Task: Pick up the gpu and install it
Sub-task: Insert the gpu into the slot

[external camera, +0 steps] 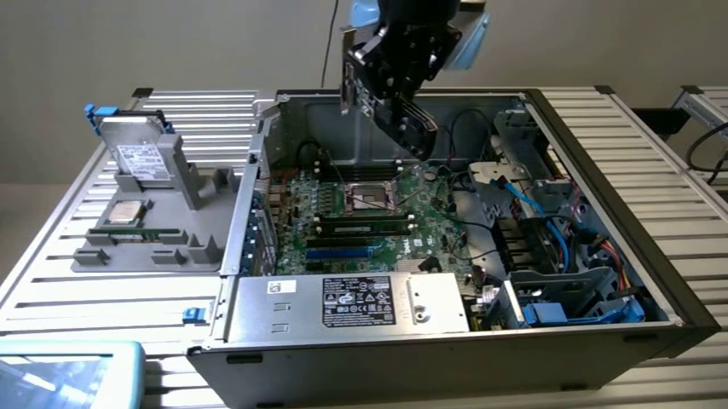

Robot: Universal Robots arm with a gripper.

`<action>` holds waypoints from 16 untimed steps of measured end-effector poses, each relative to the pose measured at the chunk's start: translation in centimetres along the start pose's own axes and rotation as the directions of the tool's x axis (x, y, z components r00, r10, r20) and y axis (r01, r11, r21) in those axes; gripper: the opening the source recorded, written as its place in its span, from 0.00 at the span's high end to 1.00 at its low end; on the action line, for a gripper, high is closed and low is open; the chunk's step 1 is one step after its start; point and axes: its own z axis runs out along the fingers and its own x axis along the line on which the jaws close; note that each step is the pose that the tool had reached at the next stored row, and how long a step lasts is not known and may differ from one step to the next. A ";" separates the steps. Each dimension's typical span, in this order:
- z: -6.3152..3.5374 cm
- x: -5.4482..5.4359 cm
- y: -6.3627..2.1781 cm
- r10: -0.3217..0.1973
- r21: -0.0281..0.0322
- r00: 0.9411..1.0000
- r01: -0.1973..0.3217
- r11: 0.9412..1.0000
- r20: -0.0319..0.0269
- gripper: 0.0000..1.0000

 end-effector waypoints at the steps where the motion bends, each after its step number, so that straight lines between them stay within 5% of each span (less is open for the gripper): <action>1: 0.01 0.0 0.00 -0.018 0.000 1.000 0.018 1.000 -0.002 0.72; 9: 0.05 0.0 0.00 -0.161 -0.003 0.987 0.161 0.987 -0.019 0.72; 16: 0.16 0.0 -0.02 -0.284 -0.006 0.958 0.284 0.959 -0.035 0.72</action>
